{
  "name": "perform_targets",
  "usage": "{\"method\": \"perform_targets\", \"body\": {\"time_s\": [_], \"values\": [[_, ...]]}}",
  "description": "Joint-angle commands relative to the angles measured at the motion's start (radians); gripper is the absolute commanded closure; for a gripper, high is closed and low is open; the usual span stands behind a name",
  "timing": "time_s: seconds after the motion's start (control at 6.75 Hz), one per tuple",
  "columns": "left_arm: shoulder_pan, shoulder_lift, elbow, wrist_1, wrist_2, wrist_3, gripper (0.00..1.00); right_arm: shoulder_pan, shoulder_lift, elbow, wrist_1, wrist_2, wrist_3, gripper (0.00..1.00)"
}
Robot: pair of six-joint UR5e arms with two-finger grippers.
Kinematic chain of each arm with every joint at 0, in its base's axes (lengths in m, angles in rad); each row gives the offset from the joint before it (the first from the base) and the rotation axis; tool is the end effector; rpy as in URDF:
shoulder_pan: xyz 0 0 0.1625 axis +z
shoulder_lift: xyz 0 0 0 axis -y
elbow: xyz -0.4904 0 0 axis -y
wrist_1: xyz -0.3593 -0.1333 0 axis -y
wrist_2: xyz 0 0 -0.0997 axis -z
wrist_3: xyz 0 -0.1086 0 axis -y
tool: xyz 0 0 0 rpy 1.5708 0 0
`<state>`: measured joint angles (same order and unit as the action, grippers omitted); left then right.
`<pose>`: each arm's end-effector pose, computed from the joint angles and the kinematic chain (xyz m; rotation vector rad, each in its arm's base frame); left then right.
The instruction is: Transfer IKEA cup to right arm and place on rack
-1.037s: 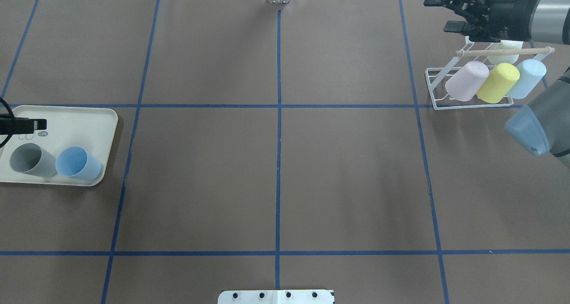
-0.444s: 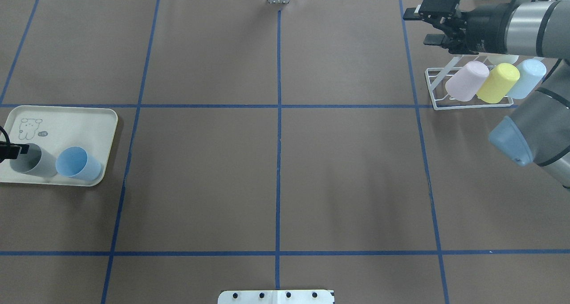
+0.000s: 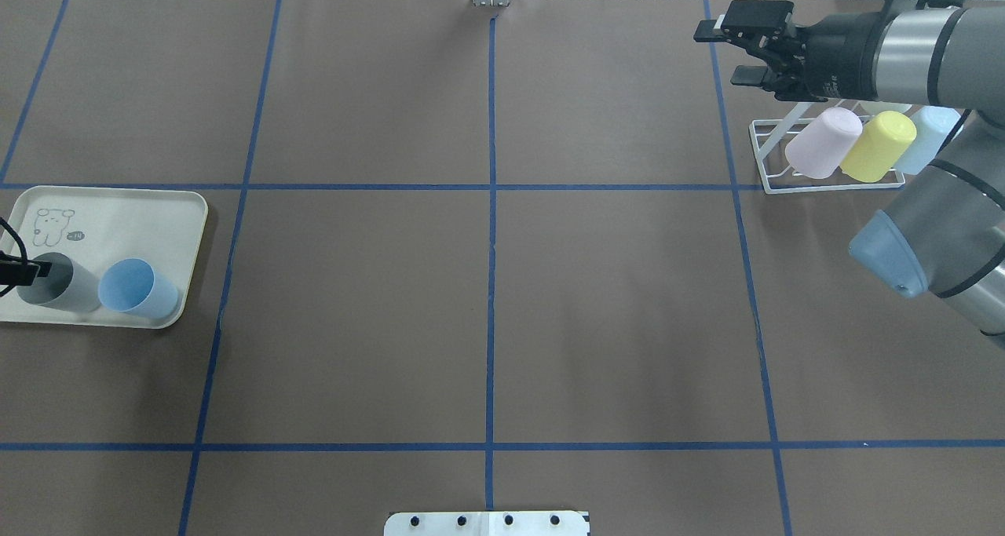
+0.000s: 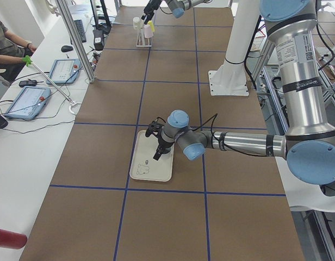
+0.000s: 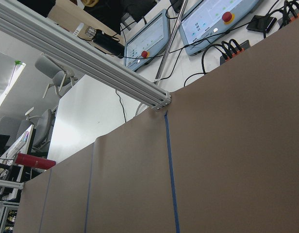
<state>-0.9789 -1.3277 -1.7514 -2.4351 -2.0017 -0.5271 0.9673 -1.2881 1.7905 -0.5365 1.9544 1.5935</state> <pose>0.1395 -0.3651 0.6579 0.4530 0.7650 0.2332 -0.2391 -0.5102 0.3642 0.4220 -1.5015 0.4903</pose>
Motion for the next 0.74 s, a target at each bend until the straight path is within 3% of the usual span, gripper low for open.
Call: {"method": "perform_targets", "body": {"time_s": [0.0, 0.3, 0.59], "values": [[0.002, -0.008, 0.016, -0.001, -0.002, 0.004, 0.14, -0.001, 0.001, 0.000, 0.001, 0.000, 0.003, 0.00], [0.002, -0.011, 0.018, 0.001, -0.035, 0.004, 0.32, -0.001, 0.000, 0.000, 0.009, 0.000, 0.006, 0.00], [0.005, -0.013, 0.018, 0.002, -0.035, 0.004, 0.36, -0.001, -0.002, -0.011, 0.049, 0.001, 0.031, 0.00]]}}
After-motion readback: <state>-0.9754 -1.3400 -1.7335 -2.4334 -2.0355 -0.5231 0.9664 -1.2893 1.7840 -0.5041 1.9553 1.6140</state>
